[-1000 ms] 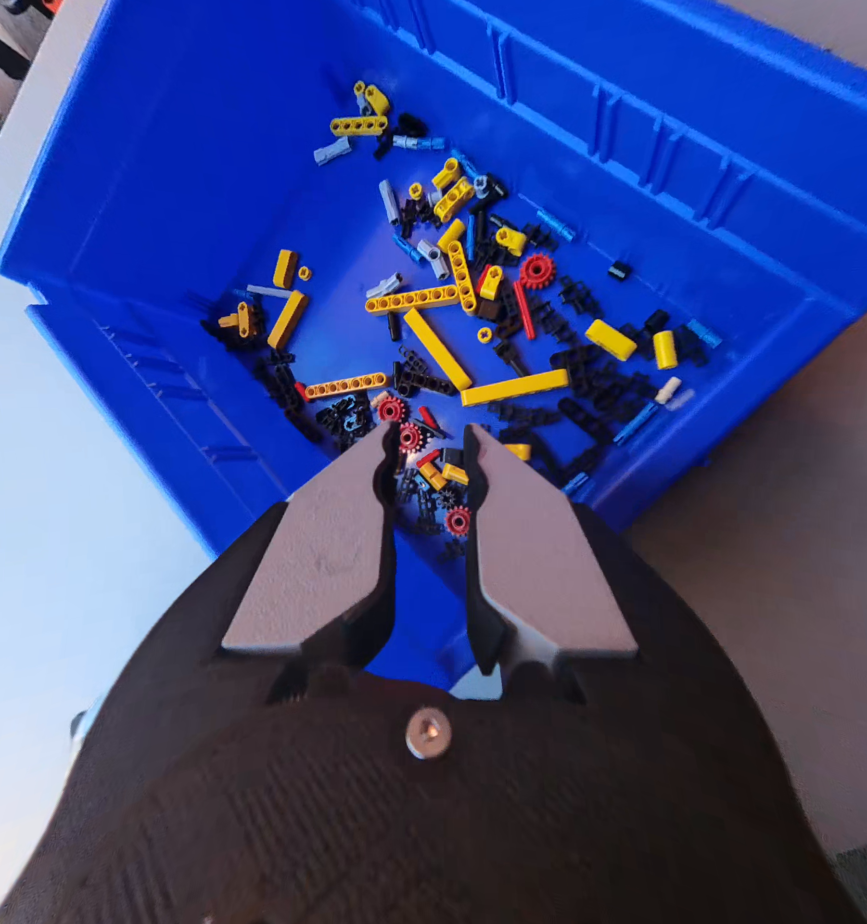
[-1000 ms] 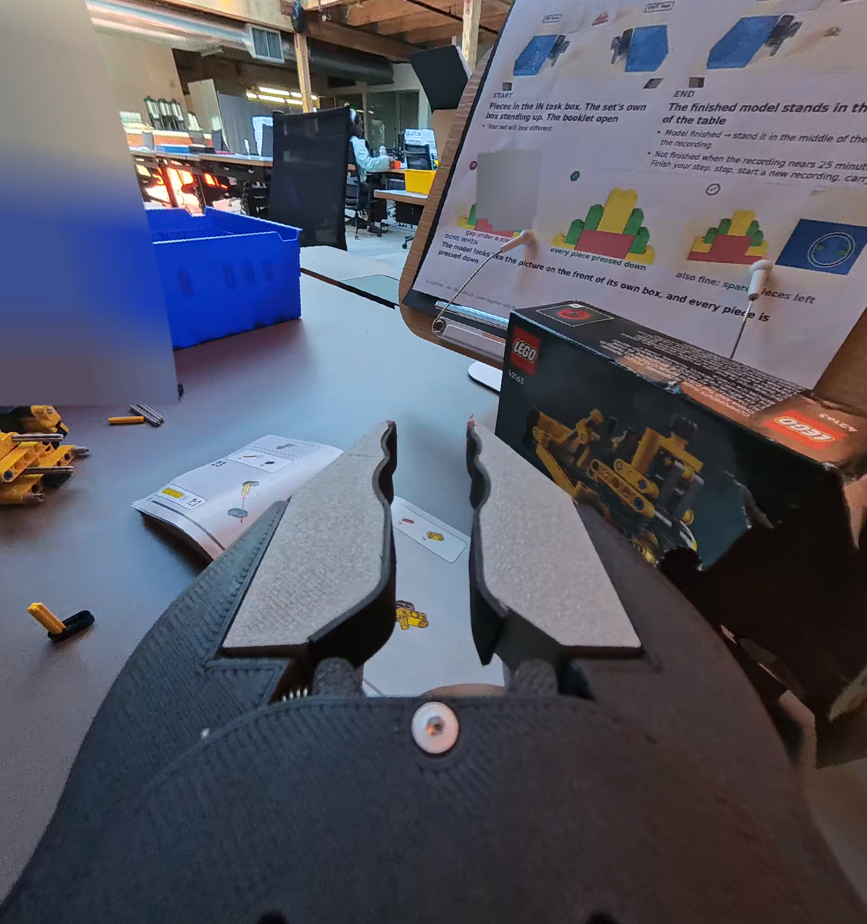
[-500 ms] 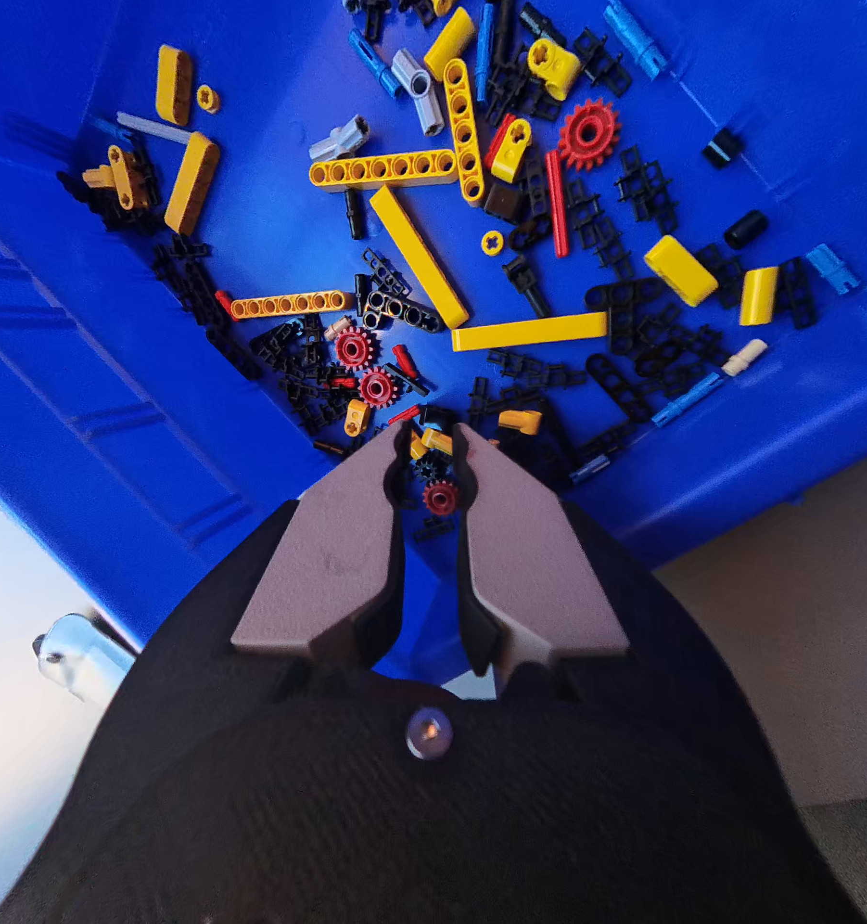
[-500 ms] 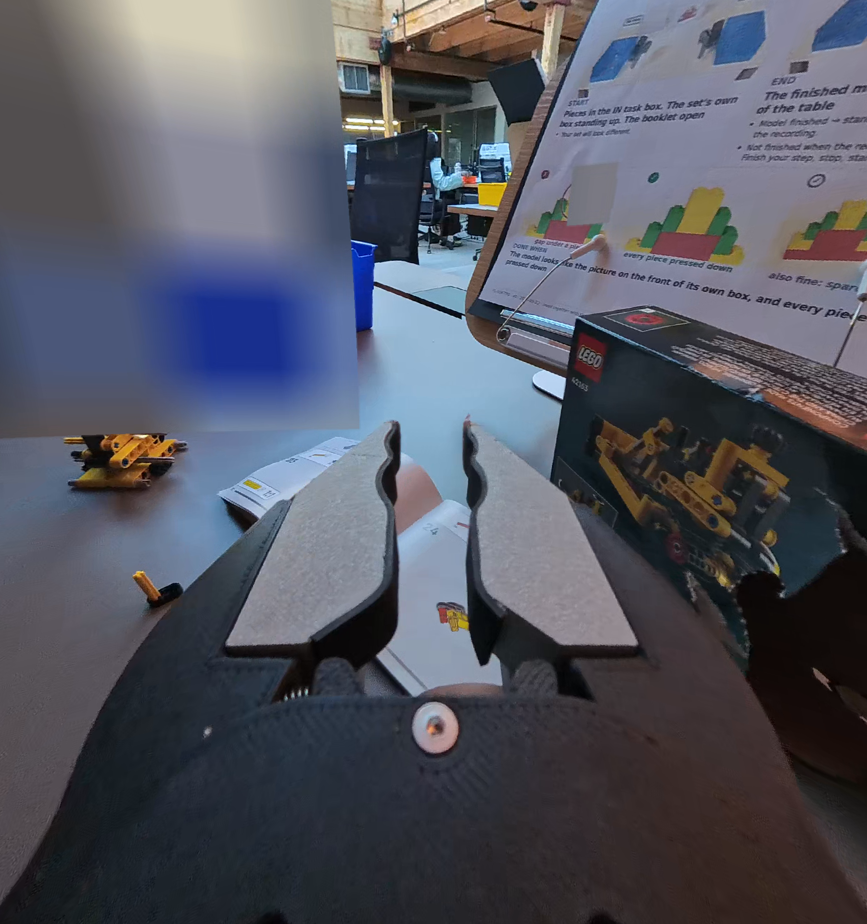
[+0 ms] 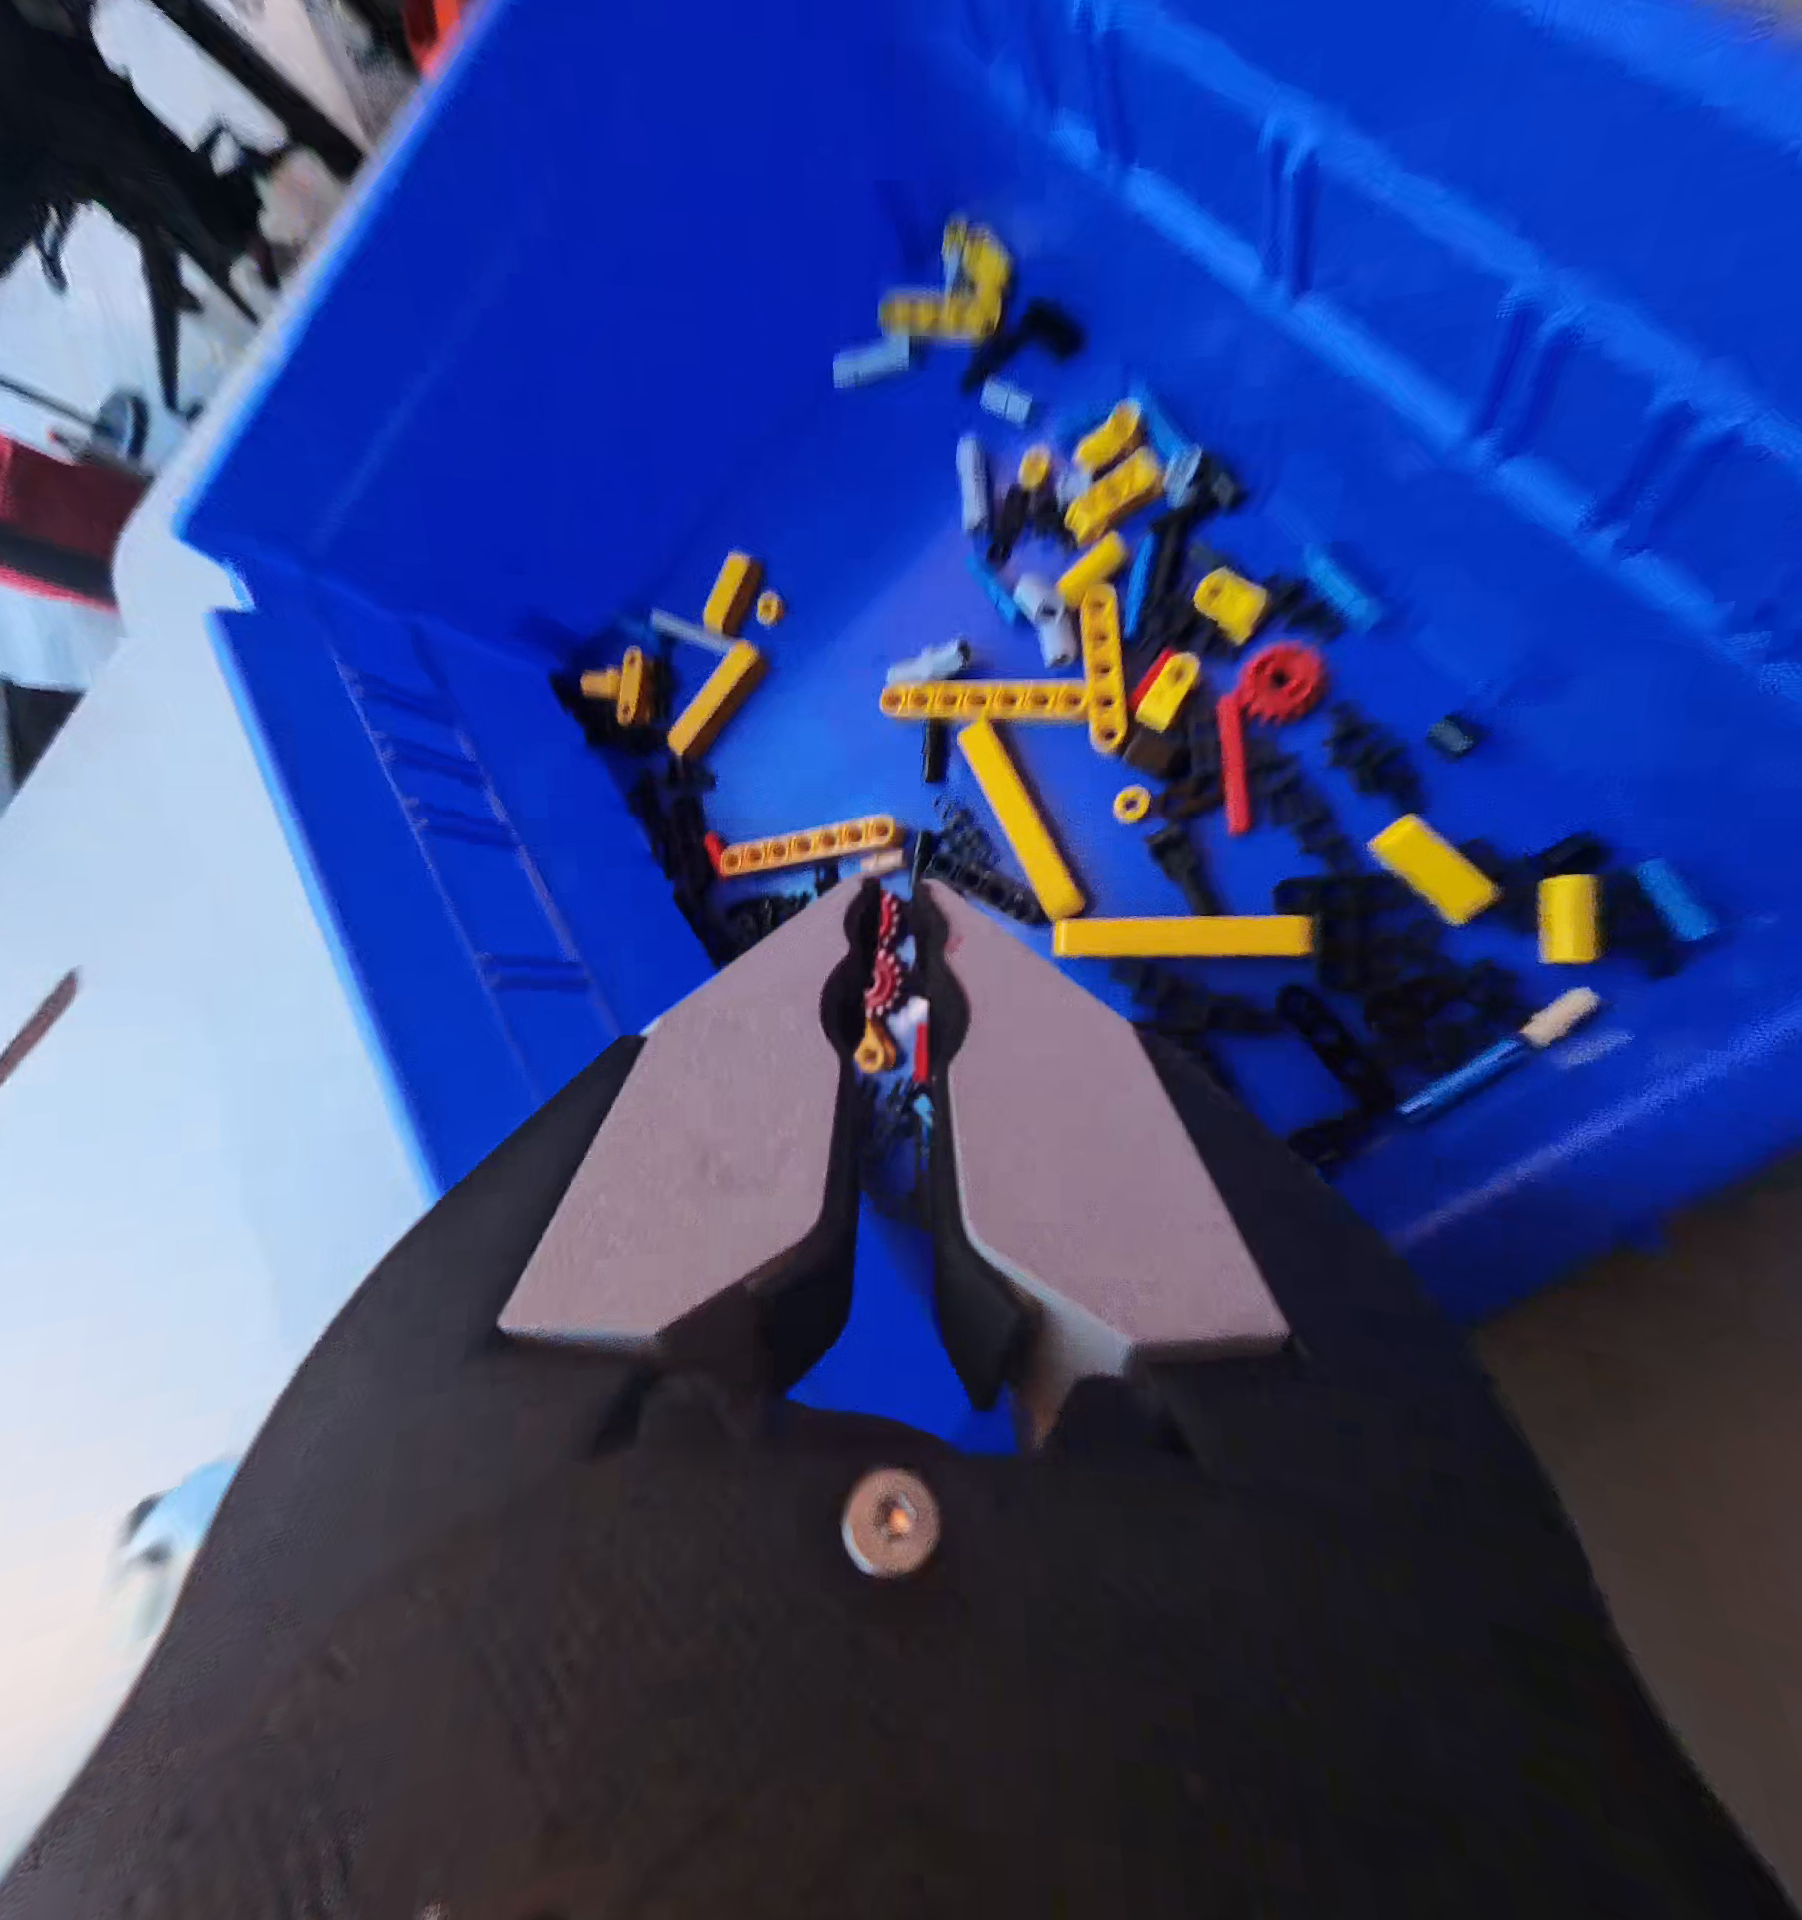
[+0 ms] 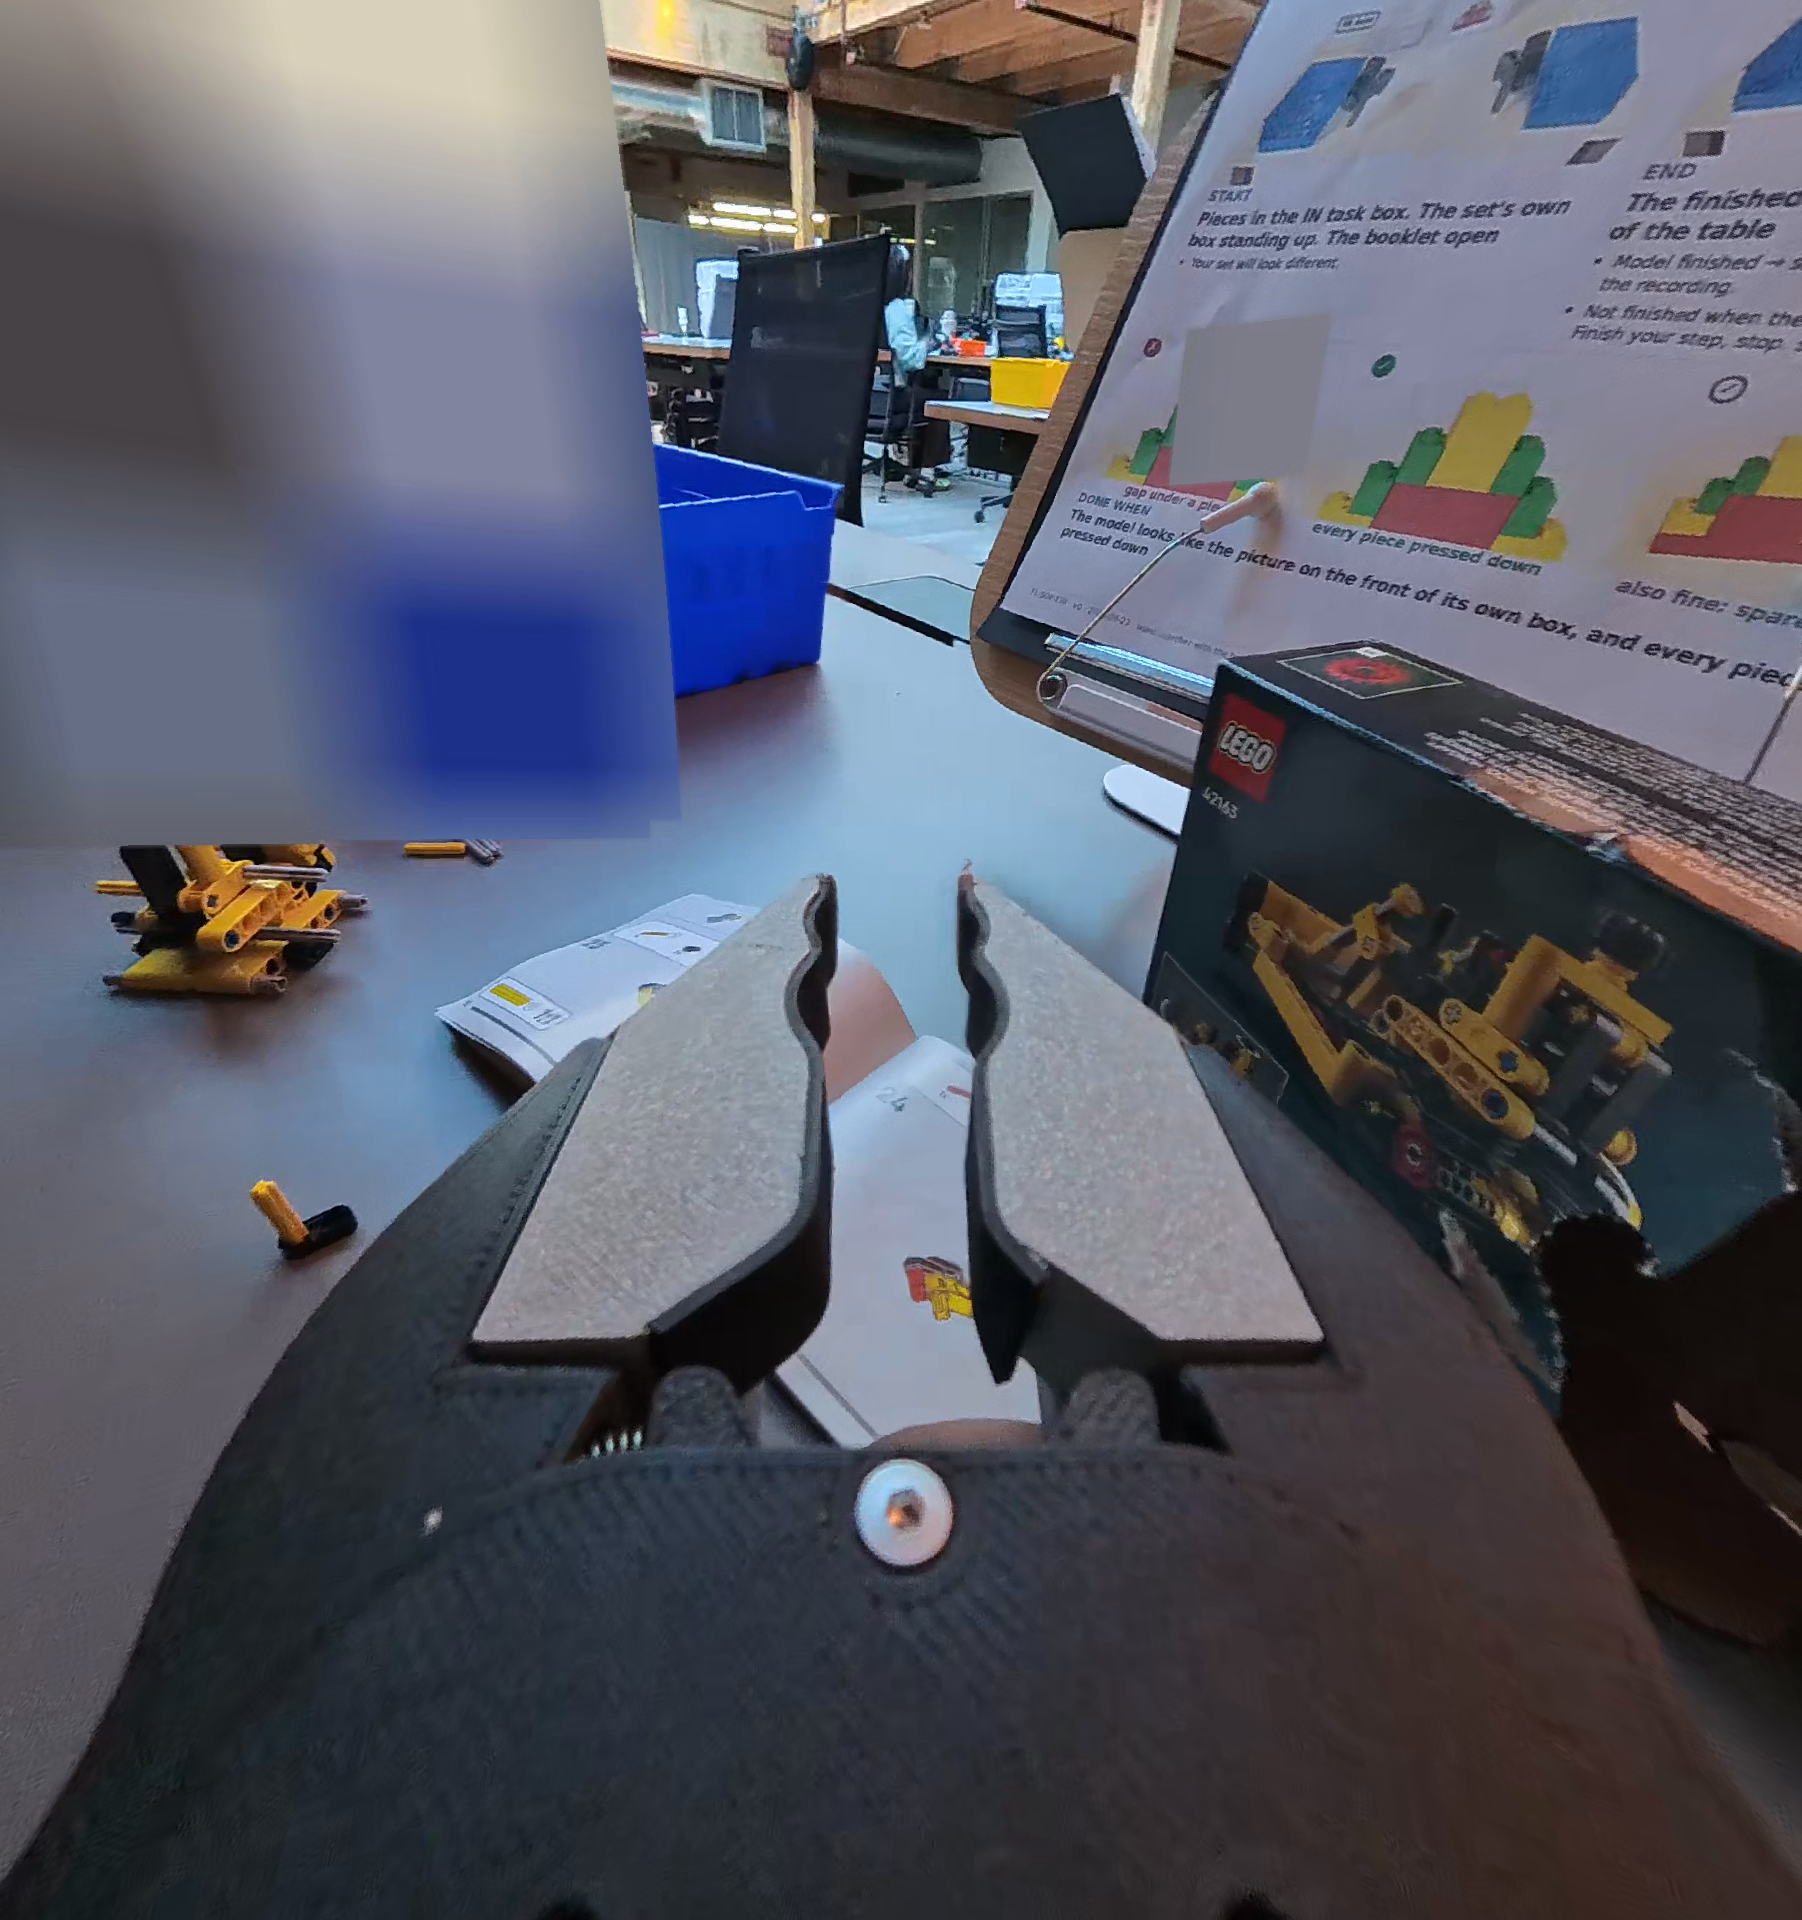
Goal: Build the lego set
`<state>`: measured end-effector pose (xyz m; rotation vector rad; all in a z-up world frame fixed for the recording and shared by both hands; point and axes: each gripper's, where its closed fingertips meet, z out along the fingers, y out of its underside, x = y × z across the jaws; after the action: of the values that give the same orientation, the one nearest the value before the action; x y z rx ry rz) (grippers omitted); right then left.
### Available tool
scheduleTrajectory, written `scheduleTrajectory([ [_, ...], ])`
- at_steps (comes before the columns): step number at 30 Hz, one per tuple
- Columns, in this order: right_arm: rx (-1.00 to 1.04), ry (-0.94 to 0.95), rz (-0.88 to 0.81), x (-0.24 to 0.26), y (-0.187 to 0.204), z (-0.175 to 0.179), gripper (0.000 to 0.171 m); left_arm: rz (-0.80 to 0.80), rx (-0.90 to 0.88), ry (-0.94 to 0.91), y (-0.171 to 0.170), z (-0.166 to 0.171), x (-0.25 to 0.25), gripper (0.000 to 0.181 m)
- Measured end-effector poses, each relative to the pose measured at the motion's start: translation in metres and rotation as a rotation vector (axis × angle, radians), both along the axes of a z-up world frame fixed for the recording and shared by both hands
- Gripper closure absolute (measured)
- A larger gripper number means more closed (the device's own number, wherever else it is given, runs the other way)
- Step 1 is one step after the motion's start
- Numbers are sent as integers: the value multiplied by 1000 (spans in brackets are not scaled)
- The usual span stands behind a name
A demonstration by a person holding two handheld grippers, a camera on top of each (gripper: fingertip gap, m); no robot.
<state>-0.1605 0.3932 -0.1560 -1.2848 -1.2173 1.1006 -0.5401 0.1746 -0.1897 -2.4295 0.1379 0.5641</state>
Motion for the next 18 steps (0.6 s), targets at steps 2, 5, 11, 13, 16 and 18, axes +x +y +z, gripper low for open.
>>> scheduleTrajectory([
  [2, 6, 7, -36, 2, 7, 1, 152, -31, 121, -32, 10, 13, 10, 174],
  [5, 9, 7, -86, 4, 17, 1, 152, -73, 186, -74, 10, 18, 29, 168],
  [11, 7, 2, -137, 7, 27, 0, 151, -274, 47, -85, -24, -17, 70, 181],
  [13, 11, -8, -138, 6, 28, -1, 151, -279, 43, -86, -27, -18, 62, 181],
  [16, 16, -11, -137, 5, 28, -2, 151, -319, 47, -204, -33, -15, 71, 181],
  [18, 18, -4, -139, 5, 28, -1, 151, -320, 59, -260, -37, -15, 74, 181],
])
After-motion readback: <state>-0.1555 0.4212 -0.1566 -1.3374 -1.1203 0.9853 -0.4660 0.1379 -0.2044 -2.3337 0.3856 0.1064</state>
